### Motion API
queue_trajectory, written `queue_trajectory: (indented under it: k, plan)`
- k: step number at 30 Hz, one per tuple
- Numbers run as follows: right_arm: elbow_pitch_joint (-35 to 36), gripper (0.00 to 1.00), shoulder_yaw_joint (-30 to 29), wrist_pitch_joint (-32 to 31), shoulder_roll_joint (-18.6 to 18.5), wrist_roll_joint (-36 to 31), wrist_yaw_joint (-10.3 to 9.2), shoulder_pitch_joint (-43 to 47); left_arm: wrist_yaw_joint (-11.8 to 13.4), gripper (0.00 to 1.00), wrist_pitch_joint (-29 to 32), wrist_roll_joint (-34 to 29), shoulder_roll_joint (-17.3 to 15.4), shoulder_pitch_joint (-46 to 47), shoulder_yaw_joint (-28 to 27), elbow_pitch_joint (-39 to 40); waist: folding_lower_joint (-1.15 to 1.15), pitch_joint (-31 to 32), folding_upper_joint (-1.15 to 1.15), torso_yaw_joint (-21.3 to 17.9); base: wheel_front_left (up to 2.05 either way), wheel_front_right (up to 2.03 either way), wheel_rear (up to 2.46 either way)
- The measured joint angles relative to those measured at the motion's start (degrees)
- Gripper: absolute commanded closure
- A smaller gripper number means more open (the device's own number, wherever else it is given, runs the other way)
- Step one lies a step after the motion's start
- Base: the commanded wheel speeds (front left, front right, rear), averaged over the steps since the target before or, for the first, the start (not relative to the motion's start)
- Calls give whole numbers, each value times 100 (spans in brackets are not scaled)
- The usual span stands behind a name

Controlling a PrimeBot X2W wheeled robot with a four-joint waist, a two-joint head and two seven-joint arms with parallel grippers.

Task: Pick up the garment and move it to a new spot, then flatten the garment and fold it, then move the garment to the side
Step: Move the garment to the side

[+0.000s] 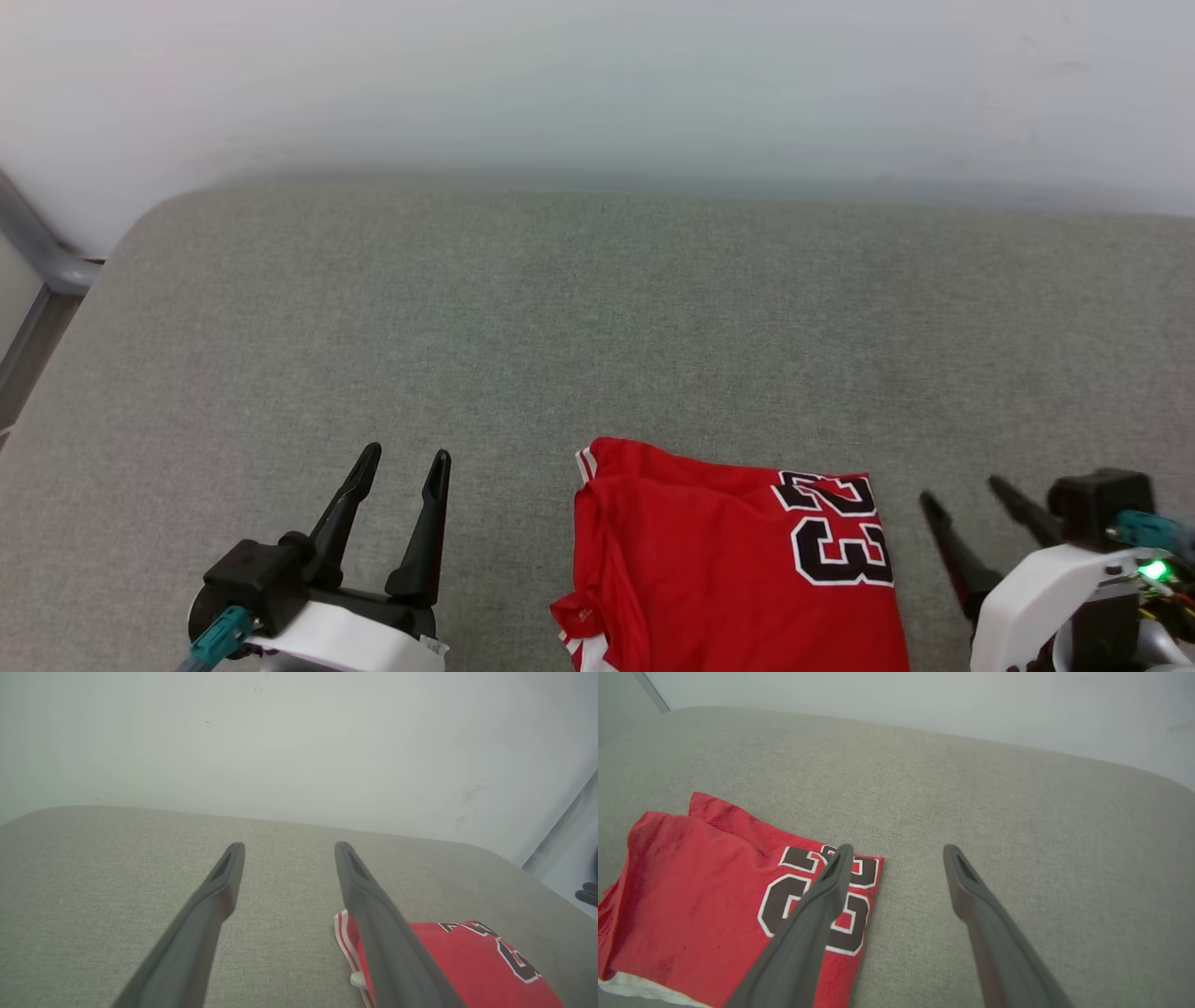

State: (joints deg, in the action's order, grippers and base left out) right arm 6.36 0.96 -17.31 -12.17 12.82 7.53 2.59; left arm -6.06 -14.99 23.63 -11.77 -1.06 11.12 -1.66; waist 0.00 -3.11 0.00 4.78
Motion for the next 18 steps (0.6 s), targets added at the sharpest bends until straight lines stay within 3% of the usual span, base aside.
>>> queue_trajectory:
  k: [5, 9, 18]
  plan:
    - [90, 0, 163, -1458, -35, 328, -2, 12, -54, 0, 0, -91, 90, 99, -5, -71, 0, -202, 0, 108, 0, 0, 0]
    - [24, 0, 116, -2232, 94, 331, -3, -27, -92, 0, -1, -143, 141, 253, 26, -133, 0, -364, 0, 232, 0, 0, 0]
    - [-577, 0, 127, -2921, 327, 185, -2, -360, -130, 0, -7, -171, 168, 491, 33, -198, 0, -674, 0, 533, 0, 0, 0]
